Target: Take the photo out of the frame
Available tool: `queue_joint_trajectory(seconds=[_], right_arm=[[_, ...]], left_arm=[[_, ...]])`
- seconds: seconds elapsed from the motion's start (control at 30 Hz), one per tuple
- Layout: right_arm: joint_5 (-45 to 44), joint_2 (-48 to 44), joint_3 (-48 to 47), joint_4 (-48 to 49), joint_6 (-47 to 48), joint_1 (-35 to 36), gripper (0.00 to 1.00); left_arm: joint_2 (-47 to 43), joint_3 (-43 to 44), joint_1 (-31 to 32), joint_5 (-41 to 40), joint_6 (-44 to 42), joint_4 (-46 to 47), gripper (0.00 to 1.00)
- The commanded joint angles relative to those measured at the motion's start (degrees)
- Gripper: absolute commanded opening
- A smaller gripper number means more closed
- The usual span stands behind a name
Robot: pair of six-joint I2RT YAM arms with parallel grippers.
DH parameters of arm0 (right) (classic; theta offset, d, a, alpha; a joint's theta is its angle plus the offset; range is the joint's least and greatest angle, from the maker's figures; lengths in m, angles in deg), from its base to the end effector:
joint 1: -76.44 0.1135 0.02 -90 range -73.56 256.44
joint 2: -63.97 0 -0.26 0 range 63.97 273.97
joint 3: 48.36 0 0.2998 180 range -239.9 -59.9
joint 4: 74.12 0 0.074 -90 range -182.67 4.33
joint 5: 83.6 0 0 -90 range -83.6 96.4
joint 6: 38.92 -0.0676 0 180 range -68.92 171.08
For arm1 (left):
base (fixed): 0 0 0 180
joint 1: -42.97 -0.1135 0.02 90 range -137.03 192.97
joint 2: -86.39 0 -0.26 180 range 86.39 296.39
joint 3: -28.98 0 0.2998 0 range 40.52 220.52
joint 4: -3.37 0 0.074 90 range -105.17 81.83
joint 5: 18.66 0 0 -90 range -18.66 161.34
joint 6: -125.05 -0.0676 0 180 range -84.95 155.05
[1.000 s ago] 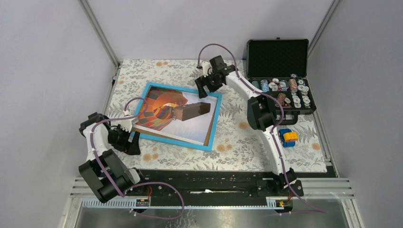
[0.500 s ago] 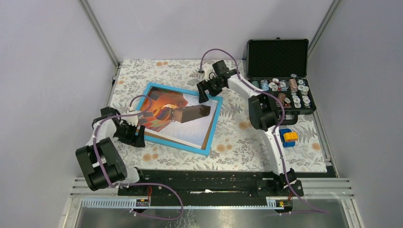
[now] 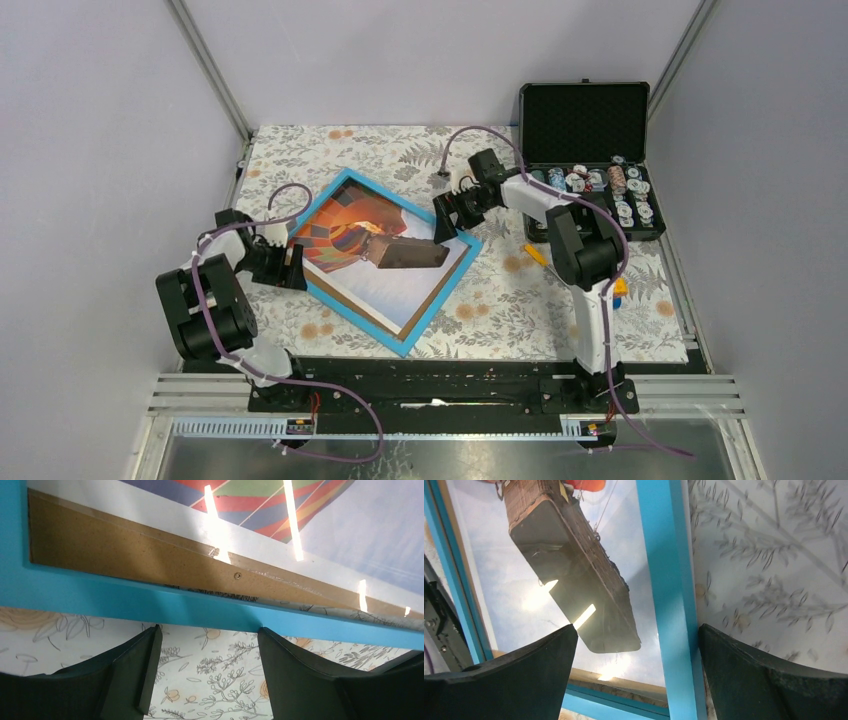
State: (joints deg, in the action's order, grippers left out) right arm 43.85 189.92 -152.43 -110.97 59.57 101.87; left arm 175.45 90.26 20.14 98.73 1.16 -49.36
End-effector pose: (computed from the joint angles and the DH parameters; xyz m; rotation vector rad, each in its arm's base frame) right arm 0.4494 0.2592 0.1031 -0.9714 2.3592 0.9563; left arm 0.2914 0.0889 0.1015 0.3183 2.7138 -0.4781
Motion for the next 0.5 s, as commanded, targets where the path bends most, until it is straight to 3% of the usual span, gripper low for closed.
queue_joint_trajectory(seconds=[0.0,0.17,0.47], right_arm=[[4.08,-1.24,11.67,-4.25,-5.8,1.31,0.98],[5.9,-5.22,19.97,-2.3,-6.72,2.98,0.99],[5.59,-9.27,26.01,-3.72,-1.02,7.73,1.0]], left_arm=[[3.75,3.25,3.65,5.57,4.7,7.7,0.77],[7.18,5.93,7.88,4.53,7.52,11.27,0.77],[13.19,13.07,13.36,3.27,12.1,14.3,0.77]])
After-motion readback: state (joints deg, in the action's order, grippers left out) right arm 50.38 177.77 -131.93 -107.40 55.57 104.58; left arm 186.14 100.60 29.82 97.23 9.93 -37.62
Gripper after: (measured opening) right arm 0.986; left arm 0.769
